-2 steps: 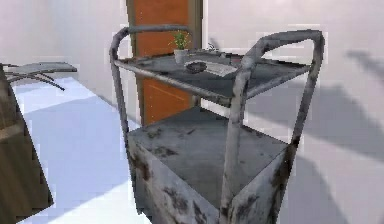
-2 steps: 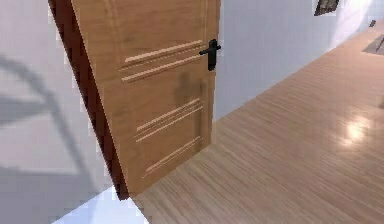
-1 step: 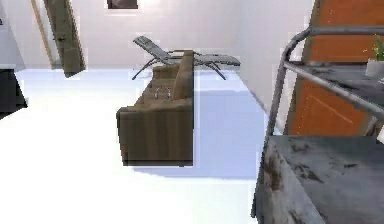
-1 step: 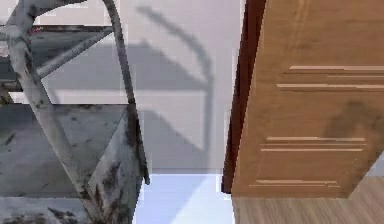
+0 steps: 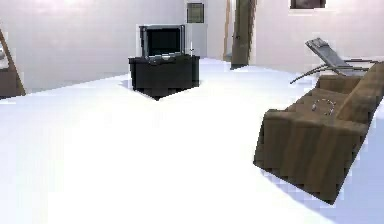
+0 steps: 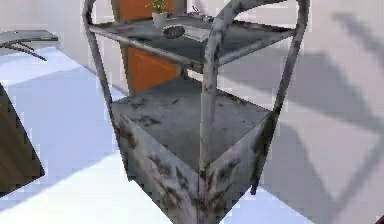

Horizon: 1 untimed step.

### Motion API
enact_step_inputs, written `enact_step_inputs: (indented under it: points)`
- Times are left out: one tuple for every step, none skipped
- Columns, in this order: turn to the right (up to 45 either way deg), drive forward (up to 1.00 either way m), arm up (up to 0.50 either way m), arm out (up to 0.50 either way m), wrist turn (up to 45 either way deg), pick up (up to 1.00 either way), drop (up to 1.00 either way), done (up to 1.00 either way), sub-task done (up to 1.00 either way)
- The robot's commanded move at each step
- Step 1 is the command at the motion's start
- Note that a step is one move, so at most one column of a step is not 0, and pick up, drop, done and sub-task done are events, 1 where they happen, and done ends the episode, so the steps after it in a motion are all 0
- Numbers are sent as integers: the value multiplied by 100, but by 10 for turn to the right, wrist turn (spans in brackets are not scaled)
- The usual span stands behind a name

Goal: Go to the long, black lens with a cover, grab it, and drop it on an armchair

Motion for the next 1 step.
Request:
enact_step_inputs:
  points:
    - [-390, 0, 0, 0, 0, 0, 0, 0, 0]
